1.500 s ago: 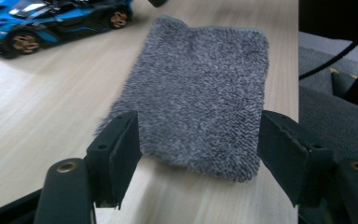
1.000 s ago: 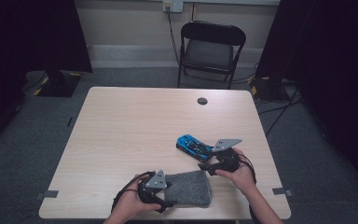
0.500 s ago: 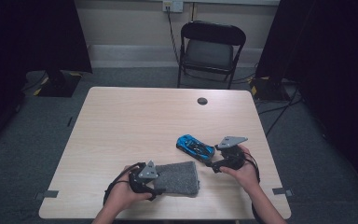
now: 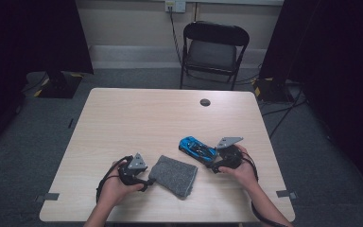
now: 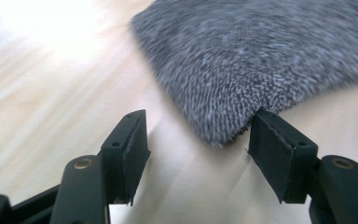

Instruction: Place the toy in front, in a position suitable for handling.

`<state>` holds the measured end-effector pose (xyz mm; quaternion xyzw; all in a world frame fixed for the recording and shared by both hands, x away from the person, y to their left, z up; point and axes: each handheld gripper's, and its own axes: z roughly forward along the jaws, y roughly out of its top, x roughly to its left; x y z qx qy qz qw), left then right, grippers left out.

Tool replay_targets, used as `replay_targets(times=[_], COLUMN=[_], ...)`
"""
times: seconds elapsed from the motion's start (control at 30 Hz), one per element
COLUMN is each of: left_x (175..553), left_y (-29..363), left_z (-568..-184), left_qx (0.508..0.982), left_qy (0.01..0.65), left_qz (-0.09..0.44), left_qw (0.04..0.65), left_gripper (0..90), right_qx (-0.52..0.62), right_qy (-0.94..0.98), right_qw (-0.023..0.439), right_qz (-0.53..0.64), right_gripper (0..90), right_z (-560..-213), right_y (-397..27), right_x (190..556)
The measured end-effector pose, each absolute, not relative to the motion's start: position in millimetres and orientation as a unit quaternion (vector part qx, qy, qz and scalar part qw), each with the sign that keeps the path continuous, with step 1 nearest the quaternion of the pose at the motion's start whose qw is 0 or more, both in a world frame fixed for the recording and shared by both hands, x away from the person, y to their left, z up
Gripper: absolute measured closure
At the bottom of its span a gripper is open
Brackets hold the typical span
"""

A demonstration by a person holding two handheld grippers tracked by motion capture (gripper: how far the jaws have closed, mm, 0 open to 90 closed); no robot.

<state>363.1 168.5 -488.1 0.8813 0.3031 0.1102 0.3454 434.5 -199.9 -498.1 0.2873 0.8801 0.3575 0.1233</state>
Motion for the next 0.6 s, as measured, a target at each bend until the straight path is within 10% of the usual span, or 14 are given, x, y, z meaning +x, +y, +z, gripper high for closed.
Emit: replay_targets(times=[0.6], left_x=[397], left_y=[175], left_z=[-473], left_qx=[0.802], left_qy=[0.43], left_qz=[0.127], left_qw=[0.394], left_gripper=[42.7], right_qx=[0.301], right_qy=[0.866], right_qw=[0.127], right_qz=[0.378], right_gripper=[13.8], right_z=[-504], right_y=[-198], right_x=[434])
